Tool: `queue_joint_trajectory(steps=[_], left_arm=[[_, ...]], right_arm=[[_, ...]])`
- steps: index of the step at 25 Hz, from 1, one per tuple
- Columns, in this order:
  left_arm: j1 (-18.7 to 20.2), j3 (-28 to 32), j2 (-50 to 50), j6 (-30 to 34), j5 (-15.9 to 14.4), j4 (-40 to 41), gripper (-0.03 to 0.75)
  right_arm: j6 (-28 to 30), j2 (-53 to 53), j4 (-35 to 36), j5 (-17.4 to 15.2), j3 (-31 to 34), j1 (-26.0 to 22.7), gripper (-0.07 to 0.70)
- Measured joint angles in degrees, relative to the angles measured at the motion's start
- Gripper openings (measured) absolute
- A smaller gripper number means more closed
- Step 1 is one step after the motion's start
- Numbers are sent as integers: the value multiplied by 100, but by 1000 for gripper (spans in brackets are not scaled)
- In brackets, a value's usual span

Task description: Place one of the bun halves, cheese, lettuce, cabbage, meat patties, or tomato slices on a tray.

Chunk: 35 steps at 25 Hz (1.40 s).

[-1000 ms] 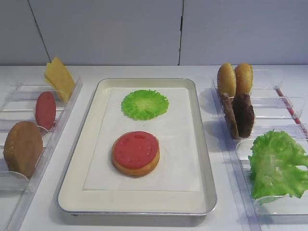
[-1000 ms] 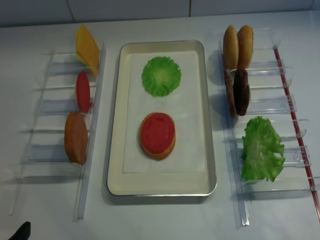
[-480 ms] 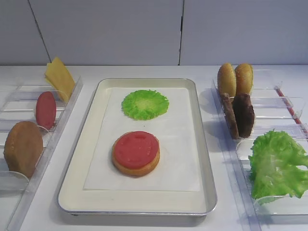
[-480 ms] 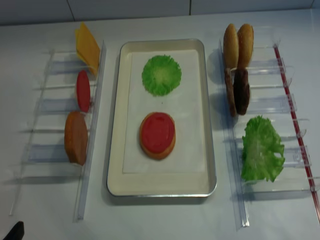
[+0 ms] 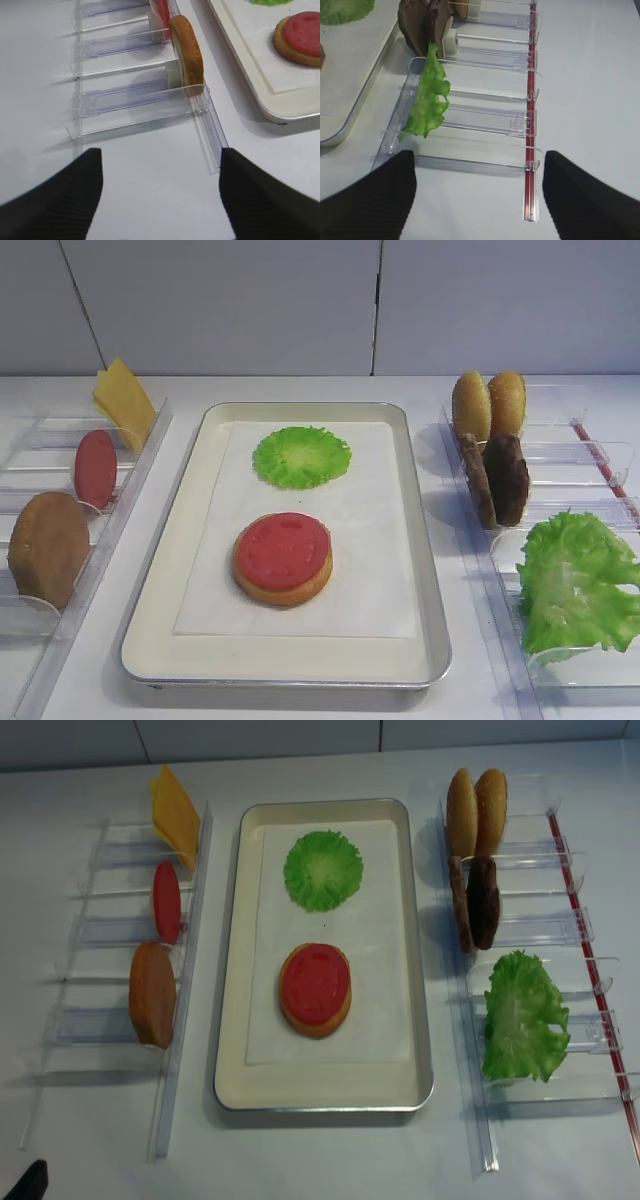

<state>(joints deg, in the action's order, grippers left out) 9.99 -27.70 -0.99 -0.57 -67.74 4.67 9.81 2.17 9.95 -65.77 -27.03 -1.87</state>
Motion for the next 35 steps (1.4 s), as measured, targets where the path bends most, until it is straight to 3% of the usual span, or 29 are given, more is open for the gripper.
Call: queue_joint_trajectory(steps=[9,35], left_arm=[[-863,0,0,0,0,10,482],[-874,0,0,0,0,-16,482]], right_arm=[[0,0,0,0,0,0,554],[-4,0,0,9,0,0,554]])
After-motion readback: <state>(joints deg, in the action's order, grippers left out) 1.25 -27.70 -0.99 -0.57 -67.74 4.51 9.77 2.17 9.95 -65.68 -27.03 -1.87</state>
